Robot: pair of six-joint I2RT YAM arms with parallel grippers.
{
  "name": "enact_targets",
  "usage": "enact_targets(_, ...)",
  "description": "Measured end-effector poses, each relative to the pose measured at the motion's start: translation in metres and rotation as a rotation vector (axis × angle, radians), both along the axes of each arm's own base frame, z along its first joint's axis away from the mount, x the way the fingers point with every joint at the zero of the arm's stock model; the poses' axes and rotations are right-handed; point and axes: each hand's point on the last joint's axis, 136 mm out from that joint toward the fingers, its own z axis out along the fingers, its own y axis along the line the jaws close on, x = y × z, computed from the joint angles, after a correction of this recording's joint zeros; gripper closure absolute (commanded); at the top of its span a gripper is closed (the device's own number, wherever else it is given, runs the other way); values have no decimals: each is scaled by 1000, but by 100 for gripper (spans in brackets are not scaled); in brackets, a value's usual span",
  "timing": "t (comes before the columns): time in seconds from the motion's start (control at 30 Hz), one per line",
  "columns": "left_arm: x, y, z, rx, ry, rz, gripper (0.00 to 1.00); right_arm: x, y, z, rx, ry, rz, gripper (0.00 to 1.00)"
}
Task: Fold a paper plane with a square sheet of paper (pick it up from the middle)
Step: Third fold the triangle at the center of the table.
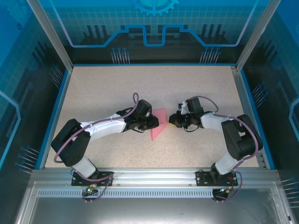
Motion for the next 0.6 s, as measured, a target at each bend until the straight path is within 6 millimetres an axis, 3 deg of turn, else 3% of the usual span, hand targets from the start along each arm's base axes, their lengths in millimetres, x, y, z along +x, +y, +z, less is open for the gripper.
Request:
enact_targets(0.17,1,-4,-2,-6,8,-8,73,-2,1,-1,7,7,7,83)
enact_targets(0.3,7,-8,-17,27,29,-3,74,-2,2,-5,14,14,13,80)
enact_targets(0.6,12,6,-41,147,52,28,76,-4,6,-14,29,40,28,73)
